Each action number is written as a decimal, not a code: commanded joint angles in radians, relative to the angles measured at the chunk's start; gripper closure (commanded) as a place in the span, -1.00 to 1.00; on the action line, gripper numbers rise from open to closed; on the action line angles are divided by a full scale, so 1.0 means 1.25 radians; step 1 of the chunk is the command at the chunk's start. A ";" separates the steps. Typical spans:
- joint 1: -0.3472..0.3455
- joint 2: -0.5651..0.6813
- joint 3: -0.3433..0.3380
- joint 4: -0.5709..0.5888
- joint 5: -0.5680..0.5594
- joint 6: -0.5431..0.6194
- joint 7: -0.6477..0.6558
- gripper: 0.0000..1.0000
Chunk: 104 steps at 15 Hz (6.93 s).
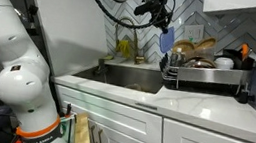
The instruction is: Pick up the blue lunch box lid and put it on the clear lunch box, pick up the clear lunch box lid with the blue lunch box lid and put it on the kitchen counter
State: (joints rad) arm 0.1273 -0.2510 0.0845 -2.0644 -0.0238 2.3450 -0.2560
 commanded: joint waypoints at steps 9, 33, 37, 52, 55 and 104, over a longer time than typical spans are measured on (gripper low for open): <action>-0.091 0.014 0.018 0.078 -0.048 0.024 0.444 0.96; -0.161 0.113 0.030 0.009 -0.137 0.320 1.172 0.96; -0.155 0.108 0.030 -0.039 -0.127 0.436 1.317 0.96; -0.212 0.111 0.062 -0.064 -0.451 0.461 1.738 0.96; -0.216 0.120 0.070 -0.068 -0.524 0.485 1.844 0.96; -0.234 0.181 0.055 -0.054 -1.056 0.521 2.273 0.96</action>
State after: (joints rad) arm -0.1555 -0.0169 0.1634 -2.0858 -1.3529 2.9643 2.6071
